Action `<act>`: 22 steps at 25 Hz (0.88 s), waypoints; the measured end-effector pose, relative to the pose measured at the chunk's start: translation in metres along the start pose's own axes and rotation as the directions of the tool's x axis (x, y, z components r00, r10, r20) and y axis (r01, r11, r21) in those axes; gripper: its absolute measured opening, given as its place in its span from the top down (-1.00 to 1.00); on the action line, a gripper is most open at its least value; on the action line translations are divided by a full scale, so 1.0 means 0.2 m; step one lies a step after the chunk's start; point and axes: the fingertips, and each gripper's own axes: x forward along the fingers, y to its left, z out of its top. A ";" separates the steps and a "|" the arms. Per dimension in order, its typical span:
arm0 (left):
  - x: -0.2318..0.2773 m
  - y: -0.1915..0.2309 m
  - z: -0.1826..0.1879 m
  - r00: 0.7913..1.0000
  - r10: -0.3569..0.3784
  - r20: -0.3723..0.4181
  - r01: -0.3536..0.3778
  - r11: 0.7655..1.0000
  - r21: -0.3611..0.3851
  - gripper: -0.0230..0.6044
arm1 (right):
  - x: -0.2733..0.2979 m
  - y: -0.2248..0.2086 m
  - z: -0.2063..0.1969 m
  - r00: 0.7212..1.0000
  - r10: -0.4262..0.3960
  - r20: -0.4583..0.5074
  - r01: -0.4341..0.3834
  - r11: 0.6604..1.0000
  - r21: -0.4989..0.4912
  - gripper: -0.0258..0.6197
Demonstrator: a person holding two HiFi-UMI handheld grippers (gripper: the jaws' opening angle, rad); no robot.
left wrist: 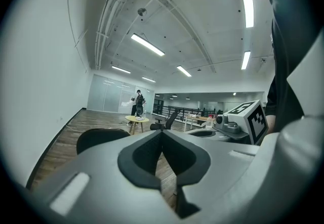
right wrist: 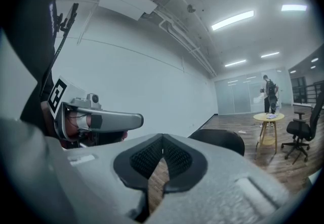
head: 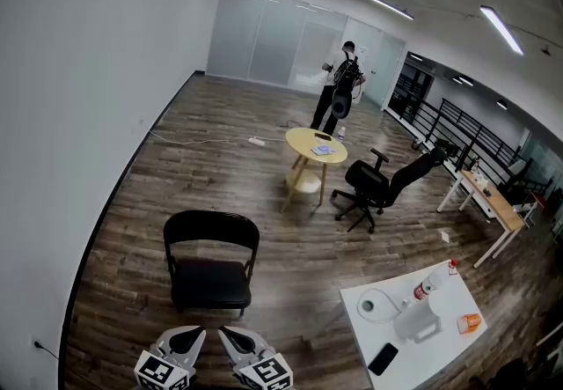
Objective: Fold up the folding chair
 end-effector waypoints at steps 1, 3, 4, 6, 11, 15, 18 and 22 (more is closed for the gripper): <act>-0.01 0.00 0.00 1.000 0.004 -0.001 -0.004 1.000 -0.001 0.93 | 0.00 0.00 0.00 1.000 0.000 -0.001 0.000 1.000 0.000 0.93; -0.02 0.02 0.00 1.000 0.008 -0.003 -0.008 1.000 -0.002 0.93 | 0.01 0.01 0.00 1.000 0.002 -0.005 -0.002 1.000 0.001 0.92; -0.02 0.02 0.00 1.000 0.010 -0.003 -0.010 1.000 -0.002 0.92 | 0.02 0.02 0.00 1.000 0.003 -0.006 -0.003 1.000 0.003 0.92; -0.03 0.03 0.00 1.000 0.013 -0.002 -0.013 1.000 0.000 0.92 | 0.03 0.03 0.00 1.000 0.004 -0.008 -0.004 1.000 0.003 0.92; -0.03 0.05 0.00 1.000 0.022 -0.003 -0.022 1.000 0.004 0.92 | 0.04 0.03 0.00 1.000 0.007 -0.007 -0.007 1.000 0.000 0.92; -0.04 0.08 0.00 0.999 0.032 -0.005 -0.032 0.999 0.004 0.92 | 0.06 0.03 0.00 1.000 0.003 -0.005 -0.003 1.000 0.006 0.92; -0.04 0.11 0.00 0.999 0.036 -0.010 -0.036 0.999 0.005 0.92 | 0.08 0.04 0.01 1.000 0.001 -0.008 0.000 1.000 0.012 0.92; -0.05 0.14 0.02 0.999 0.042 -0.014 -0.042 0.999 0.009 0.93 | 0.11 0.03 0.02 1.000 -0.005 -0.011 0.005 1.000 0.021 0.90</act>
